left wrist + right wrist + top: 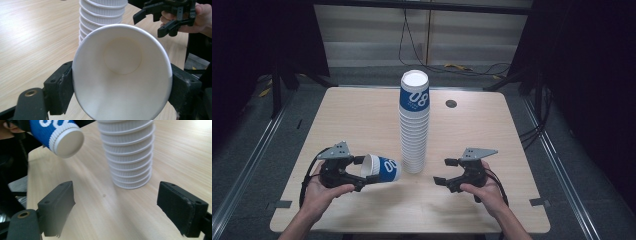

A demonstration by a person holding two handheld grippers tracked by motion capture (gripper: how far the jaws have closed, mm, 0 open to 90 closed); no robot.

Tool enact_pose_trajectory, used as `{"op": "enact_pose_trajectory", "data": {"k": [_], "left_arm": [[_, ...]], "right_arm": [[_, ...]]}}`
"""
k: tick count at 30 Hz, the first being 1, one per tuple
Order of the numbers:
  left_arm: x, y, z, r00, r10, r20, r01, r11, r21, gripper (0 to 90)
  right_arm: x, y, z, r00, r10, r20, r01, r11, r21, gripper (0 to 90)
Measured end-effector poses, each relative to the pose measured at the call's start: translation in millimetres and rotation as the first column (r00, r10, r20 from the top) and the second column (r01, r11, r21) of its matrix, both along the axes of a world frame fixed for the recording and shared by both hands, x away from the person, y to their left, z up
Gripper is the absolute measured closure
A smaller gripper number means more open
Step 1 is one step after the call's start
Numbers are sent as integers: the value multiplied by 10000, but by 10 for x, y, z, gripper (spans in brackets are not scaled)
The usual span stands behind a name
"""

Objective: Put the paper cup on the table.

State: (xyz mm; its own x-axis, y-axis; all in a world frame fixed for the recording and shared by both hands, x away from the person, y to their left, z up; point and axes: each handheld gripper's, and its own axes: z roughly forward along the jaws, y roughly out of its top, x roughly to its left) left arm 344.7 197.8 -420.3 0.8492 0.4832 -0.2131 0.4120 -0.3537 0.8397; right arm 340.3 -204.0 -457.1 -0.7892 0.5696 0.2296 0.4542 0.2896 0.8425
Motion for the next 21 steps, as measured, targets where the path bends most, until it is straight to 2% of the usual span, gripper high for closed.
{"op": "enact_pose_trajectory", "data": {"k": [3, 5, 8, 10, 11, 12, 16, 17, 19, 21], "left_arm": [[25, 65, 13, 9996, 249, -131, -247, 9996, 112, 195], [46, 112, 36, 9984, 570, 1, -569, 9977, 365, 196], [89, 185, 73, 9943, 1058, 153, -1066, 9918, 698, 196], [121, 218, 81, 9909, 1348, 35, -1346, 9873, 843, 197], [133, 222, 80, 9869, 1610, -80, -1593, 9818, 1034, 197], [151, 225, 79, 9858, 1674, -94, -1648, 9779, 1288, 197], [190, 233, 90, 9825, 1860, -81, -1822, 9698, 1623, 196], [202, 235, 101, 9840, 1780, -60, -1741, 9686, 1772, 196], [219, 230, 120, 9821, 1881, -67, -1833, 9640, 1924, 195], [246, 229, 149, 9849, 1731, 32, -1696, 9611, 2181, 194]], "right_arm": [[25, -41, -6, 9979, -637, 80, 639, 9973, -363, 147], [44, -78, -16, 9956, -934, 69, 936, 9948, -394, 148], [57, -110, -28, 9948, -1017, 39, 1018, 9940, -406, 148], [61, -114, -38, 9950, -999, -8, 997, 9941, -425, 148], [62, -113, -42, 9953, -972, -11, 971, 9943, -434, 148], [59, -110, -42, 9951, -989, -34, 987, 9941, -442, 148], [38, -91, -26, 9962, -873, 42, 874, 9953, -420, 153], [34, -86, -25, 9963, -853, 33, 854, 9955, -416, 153], [34, -76, -27, 9968, -795, 12, 795, 9960, -417, 153], [37, -70, -30, 9970, -776, 3, 775, 9962, -403, 153]]}}
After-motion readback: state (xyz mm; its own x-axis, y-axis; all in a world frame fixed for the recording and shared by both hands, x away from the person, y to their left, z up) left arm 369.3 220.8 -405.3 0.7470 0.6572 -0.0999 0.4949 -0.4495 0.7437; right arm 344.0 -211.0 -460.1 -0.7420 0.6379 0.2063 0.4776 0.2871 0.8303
